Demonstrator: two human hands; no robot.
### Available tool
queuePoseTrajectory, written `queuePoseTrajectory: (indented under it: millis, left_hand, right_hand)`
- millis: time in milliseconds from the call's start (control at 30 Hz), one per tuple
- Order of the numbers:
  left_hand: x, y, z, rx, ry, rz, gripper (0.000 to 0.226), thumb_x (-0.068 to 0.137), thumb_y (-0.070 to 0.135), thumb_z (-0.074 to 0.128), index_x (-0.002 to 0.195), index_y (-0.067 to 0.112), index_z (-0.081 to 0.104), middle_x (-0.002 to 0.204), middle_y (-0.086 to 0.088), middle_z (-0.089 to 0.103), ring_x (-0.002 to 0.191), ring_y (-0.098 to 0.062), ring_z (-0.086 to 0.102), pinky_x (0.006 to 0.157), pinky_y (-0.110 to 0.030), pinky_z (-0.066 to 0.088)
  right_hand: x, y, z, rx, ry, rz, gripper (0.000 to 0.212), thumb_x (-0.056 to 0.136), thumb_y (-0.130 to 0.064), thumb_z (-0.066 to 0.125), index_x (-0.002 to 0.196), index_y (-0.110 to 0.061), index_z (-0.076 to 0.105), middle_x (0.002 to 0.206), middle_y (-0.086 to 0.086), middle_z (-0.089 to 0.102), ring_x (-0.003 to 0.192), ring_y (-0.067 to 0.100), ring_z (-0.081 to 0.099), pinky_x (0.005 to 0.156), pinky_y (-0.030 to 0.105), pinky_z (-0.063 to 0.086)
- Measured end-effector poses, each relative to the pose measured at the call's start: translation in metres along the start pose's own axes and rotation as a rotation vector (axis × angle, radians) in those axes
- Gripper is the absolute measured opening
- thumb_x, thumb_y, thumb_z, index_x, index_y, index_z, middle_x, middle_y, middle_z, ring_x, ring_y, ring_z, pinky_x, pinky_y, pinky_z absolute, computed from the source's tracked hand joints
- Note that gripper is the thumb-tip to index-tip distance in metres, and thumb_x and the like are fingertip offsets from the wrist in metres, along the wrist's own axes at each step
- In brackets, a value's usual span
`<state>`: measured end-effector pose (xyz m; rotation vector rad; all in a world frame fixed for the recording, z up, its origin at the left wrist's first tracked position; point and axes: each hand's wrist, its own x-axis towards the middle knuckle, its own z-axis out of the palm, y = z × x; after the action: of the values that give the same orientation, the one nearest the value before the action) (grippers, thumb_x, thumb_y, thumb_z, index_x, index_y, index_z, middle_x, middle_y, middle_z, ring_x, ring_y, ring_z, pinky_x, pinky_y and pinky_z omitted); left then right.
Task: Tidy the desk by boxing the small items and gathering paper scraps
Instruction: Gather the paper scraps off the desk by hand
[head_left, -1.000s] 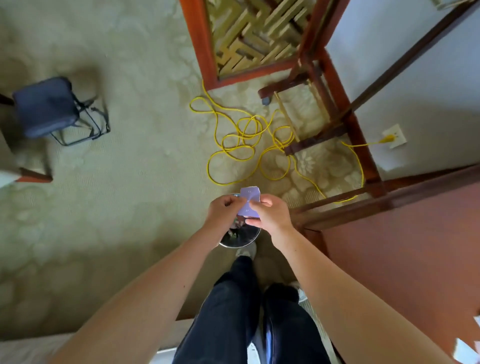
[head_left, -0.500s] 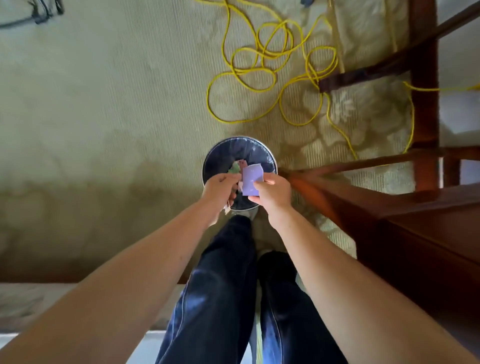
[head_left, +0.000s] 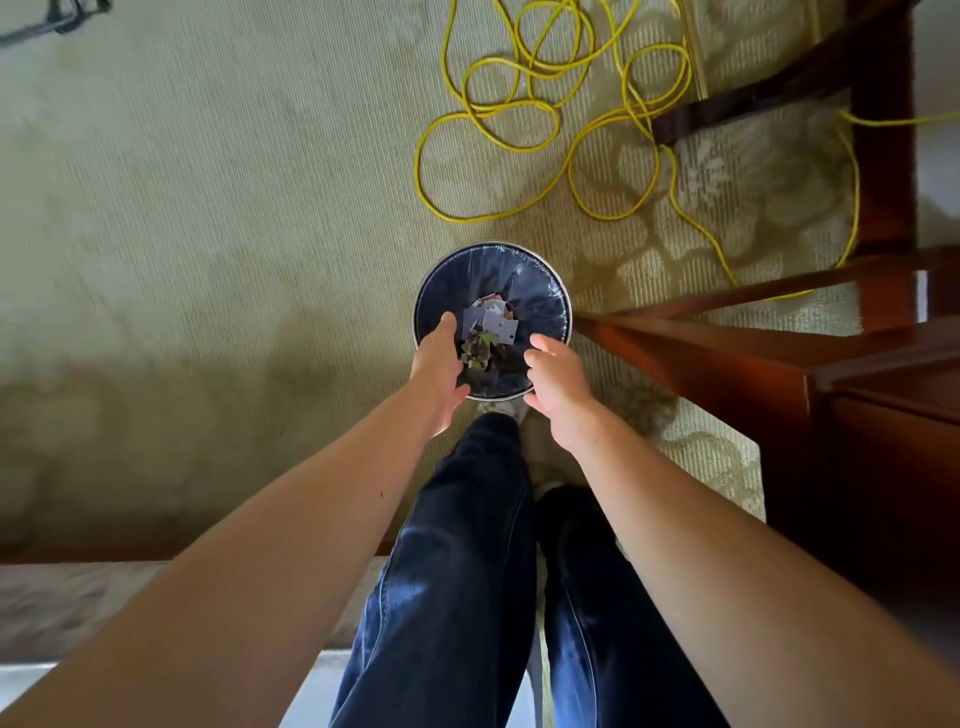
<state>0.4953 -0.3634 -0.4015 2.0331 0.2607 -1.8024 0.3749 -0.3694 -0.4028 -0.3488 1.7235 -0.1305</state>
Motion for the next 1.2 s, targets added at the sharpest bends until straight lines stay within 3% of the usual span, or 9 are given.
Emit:
queuePoseTrajectory:
  millis: [67,167,333,467,633,733,933,1067,1200]
  left_hand:
    - [-0.011,-0.002,-0.002,0.027,0.025,0.033,0.047,0.100,0.046,0.042,0.140,0.022,0.046,0.134,0.001,0.050,0.117,-0.018,0.053,0.091,-0.036,0.048]
    - [-0.037,-0.004,-0.003,0.070,0.053,0.082,0.034,0.098,0.035,0.050,0.127,0.019,0.057,0.111,0.006,0.060,0.103,-0.015,0.062,0.090,-0.038,0.056]
    - [-0.099,-0.001,0.002,0.100,0.046,0.148,0.019,0.094,0.026,0.058,0.108,0.014,0.063,0.104,-0.001,0.066,0.090,-0.016,0.067,0.079,-0.034,0.059]
    - [-0.163,0.004,0.005,0.167,-0.040,0.181,0.024,0.092,0.025,0.060,0.110,0.010,0.066,0.095,-0.003,0.067,0.072,-0.013,0.062,0.064,-0.027,0.054]
    - [-0.243,0.016,0.016,0.272,-0.131,0.283,0.017,0.094,0.022,0.057,0.099,0.008,0.065,0.086,-0.003,0.062,0.066,-0.013,0.058,0.067,-0.027,0.052]
    - [-0.283,0.027,0.030,0.303,-0.168,0.312,0.013,0.094,0.019,0.056,0.086,0.011,0.061,0.083,-0.001,0.060,0.069,-0.013,0.059,0.065,-0.024,0.051]
    - [-0.344,0.035,0.061,0.390,-0.300,0.445,0.008,0.096,0.016,0.053,0.090,0.014,0.059,0.079,-0.002,0.059,0.063,-0.013,0.050,0.061,-0.023,0.041]
    - [-0.371,0.026,0.097,0.540,-0.359,0.533,0.015,0.095,0.022,0.055,0.106,0.015,0.062,0.085,0.001,0.066,0.066,-0.010,0.059,0.059,-0.021,0.048]
    - [-0.397,0.010,0.138,0.636,-0.450,0.554,0.017,0.095,0.021,0.054,0.109,0.014,0.061,0.086,0.000,0.065,0.068,-0.012,0.060,0.053,-0.019,0.050]
  right_hand:
    - [-0.014,0.001,-0.001,0.010,0.015,-0.029,0.044,0.098,-0.008,0.044,0.141,-0.016,0.048,0.143,0.007,0.050,0.129,0.022,0.048,0.110,0.046,0.039]
    - [-0.044,-0.002,-0.006,0.018,0.034,-0.071,0.041,0.095,-0.007,0.047,0.136,-0.015,0.052,0.137,0.008,0.054,0.123,0.022,0.053,0.106,0.045,0.044]
    - [-0.110,-0.011,-0.024,0.070,0.049,-0.141,0.042,0.093,-0.006,0.049,0.135,-0.012,0.053,0.132,0.009,0.056,0.113,0.021,0.057,0.099,0.040,0.049]
    - [-0.177,-0.018,-0.048,0.122,0.057,-0.210,0.041,0.090,-0.010,0.057,0.131,-0.013,0.054,0.125,0.007,0.059,0.114,0.020,0.058,0.103,0.043,0.047]
    - [-0.247,-0.028,-0.082,0.193,0.091,-0.304,0.041,0.088,-0.009,0.060,0.129,-0.013,0.055,0.122,0.005,0.062,0.104,0.014,0.058,0.092,0.031,0.051]
    - [-0.280,-0.035,-0.102,0.249,0.111,-0.368,0.040,0.087,-0.008,0.062,0.126,-0.011,0.057,0.117,0.006,0.065,0.101,0.014,0.060,0.095,0.033,0.051]
    - [-0.330,-0.032,-0.156,0.373,0.071,-0.486,0.026,0.089,-0.006,0.064,0.115,-0.009,0.062,0.094,0.007,0.067,0.083,0.014,0.064,0.071,0.026,0.053]
    - [-0.350,-0.024,-0.196,0.467,0.162,-0.536,0.019,0.089,-0.009,0.064,0.108,-0.014,0.065,0.097,0.007,0.068,0.083,0.013,0.065,0.073,0.028,0.055]
    - [-0.364,-0.012,-0.231,0.549,0.270,-0.549,0.019,0.088,-0.010,0.064,0.106,-0.017,0.066,0.104,0.013,0.070,0.088,0.018,0.067,0.071,0.027,0.056]
